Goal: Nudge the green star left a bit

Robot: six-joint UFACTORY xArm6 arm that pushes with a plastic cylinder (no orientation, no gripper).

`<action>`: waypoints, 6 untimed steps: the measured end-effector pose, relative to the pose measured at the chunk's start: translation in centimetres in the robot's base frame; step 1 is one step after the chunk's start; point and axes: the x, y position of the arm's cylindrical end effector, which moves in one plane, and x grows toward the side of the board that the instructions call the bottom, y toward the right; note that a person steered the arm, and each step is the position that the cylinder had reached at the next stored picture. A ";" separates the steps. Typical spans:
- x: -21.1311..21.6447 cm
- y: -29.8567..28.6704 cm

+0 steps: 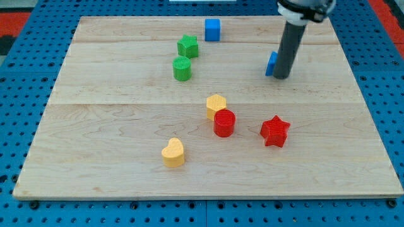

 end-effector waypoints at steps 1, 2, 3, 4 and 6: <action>-4.3 -1.7; -5.6 -1.4; -8.2 -2.1; -8.5 0.2; -7.2 -10.9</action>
